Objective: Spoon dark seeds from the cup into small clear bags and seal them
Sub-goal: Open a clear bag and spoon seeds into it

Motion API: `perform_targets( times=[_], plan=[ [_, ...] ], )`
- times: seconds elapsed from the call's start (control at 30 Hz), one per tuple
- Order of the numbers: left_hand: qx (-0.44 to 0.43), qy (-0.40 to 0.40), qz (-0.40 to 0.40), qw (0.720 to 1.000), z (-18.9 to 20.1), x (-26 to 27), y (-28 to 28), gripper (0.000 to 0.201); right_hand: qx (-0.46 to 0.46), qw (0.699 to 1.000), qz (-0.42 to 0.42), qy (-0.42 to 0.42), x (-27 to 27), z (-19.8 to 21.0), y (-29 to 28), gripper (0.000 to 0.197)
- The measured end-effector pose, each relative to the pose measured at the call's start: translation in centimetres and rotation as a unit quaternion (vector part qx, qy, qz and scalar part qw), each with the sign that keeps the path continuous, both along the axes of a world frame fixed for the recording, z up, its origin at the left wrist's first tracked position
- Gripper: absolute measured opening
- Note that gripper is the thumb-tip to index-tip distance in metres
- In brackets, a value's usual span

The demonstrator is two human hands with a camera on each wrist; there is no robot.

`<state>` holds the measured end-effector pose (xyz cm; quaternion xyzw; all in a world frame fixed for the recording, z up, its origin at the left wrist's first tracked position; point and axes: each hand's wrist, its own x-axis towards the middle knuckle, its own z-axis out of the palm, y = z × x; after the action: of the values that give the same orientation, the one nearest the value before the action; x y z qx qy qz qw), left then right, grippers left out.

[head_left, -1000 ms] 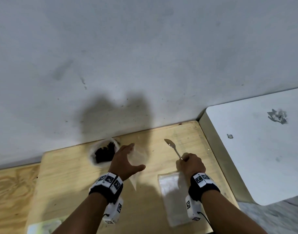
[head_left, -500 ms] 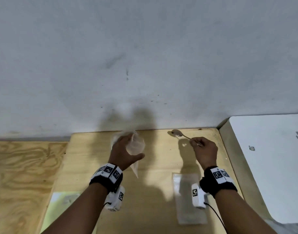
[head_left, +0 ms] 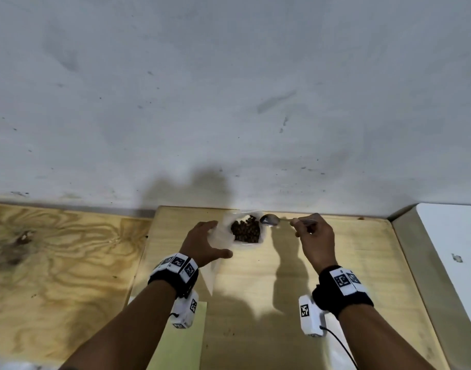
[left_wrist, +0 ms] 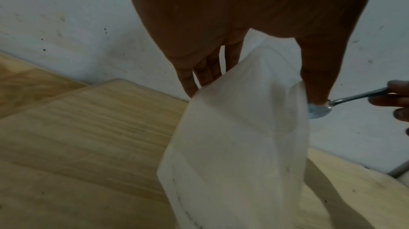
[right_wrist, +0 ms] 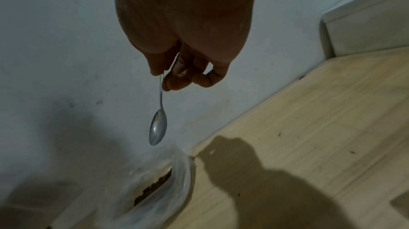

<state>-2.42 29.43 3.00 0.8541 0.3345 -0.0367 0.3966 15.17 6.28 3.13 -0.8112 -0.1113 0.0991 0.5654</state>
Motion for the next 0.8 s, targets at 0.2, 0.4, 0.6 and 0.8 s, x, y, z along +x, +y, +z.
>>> perform_targets(
  times=[0.2,0.4,0.6,0.8],
  plan=[
    [-0.050,0.051,-0.057,0.996,-1.1,1.6,1.4,0.101,-0.043,0.999,0.001,0.031,-0.4,-2.8,4.0,0.022],
    [-0.060,0.080,-0.105,0.989,-1.7,3.4,1.7,0.109,-0.081,0.996,-0.007,0.036,0.2,-4.1,5.0,0.023],
    [-0.054,0.060,-0.092,0.992,-1.9,4.1,1.4,0.107,-0.079,0.994,0.006,0.077,-0.8,-5.5,5.2,0.016],
    [-0.065,0.057,-0.083,0.993,-1.9,3.8,1.6,0.106,-0.066,0.984,-0.005,0.165,-2.6,-7.0,7.2,0.012]
  ],
)
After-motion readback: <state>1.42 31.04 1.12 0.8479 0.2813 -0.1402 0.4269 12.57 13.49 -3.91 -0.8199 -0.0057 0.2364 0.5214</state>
